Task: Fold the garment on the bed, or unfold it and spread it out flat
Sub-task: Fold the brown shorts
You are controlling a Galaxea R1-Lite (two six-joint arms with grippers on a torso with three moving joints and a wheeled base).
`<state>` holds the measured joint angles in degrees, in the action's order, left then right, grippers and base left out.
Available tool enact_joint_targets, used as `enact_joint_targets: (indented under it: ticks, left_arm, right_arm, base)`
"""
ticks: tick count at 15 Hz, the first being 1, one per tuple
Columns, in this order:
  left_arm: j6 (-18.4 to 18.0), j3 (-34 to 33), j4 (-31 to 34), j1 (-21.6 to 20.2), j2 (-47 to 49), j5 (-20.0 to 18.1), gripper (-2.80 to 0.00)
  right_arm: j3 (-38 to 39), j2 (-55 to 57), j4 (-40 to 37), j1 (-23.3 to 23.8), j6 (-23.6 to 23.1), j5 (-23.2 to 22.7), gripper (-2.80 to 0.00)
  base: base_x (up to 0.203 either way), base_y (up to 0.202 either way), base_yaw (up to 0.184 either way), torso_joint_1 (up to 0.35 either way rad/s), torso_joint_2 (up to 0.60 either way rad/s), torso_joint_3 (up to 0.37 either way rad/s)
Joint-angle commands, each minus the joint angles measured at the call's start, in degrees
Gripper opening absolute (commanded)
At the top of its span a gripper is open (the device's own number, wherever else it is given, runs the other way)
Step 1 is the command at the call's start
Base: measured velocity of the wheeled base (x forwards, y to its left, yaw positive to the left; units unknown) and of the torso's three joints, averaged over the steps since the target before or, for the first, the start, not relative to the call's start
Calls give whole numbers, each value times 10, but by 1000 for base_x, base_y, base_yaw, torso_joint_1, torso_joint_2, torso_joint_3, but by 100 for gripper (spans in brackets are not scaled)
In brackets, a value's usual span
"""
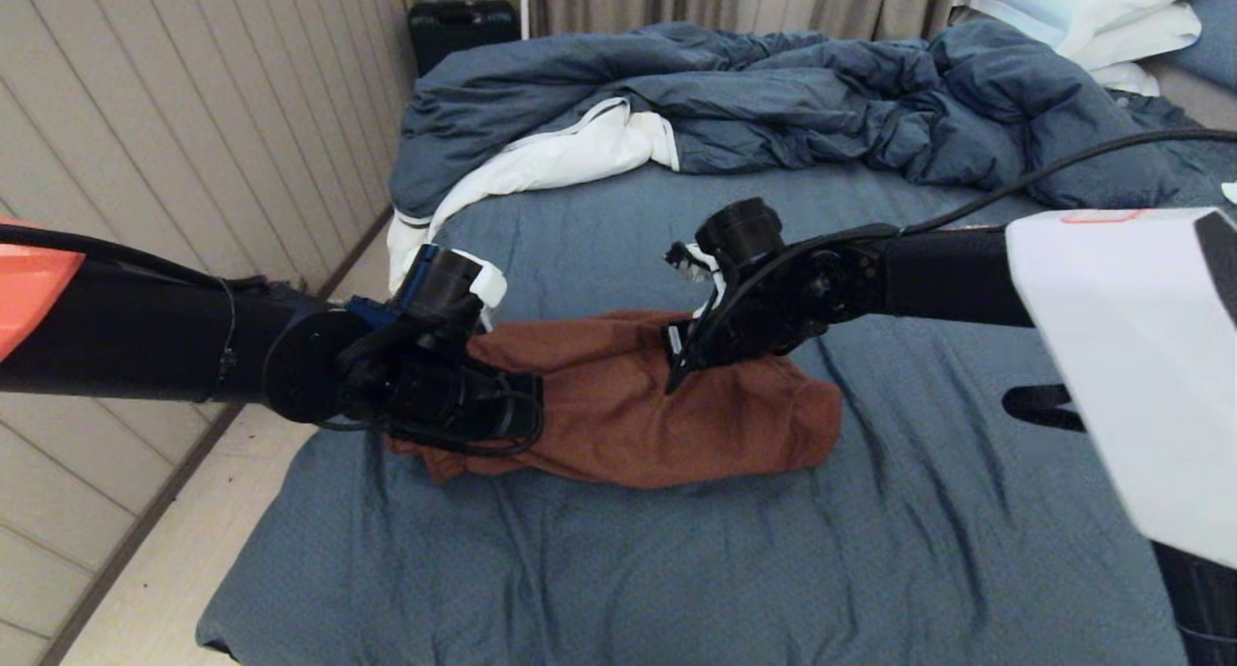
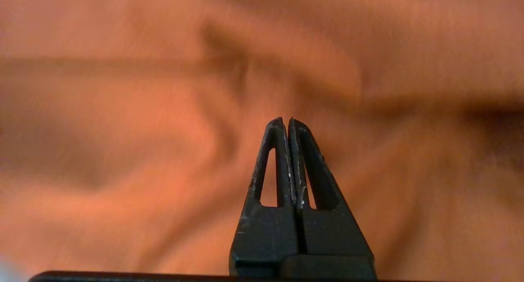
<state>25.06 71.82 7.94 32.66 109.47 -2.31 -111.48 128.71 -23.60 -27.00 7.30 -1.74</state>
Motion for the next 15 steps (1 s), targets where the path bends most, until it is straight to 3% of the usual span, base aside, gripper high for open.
enact_joint_targets:
  ticks: [1,8,15]
  left_arm:
    - [1,-24,0,1,-25,0,-280]
    - [-1,-103,-26,14,-69,-1,-280]
    - [1,-100,-35,13,-82,6,-280]
  right_arm:
    - [-10,41,41,-1,0,20,-280]
    - [-9,97,231,-8,8,217,-280]
    - [6,50,266,-2,25,235,-280]
  base:
    - [0,0,0,0,0,0]
    - [0,0,0,0,0,0]
    - [0,0,0,0,0,0]
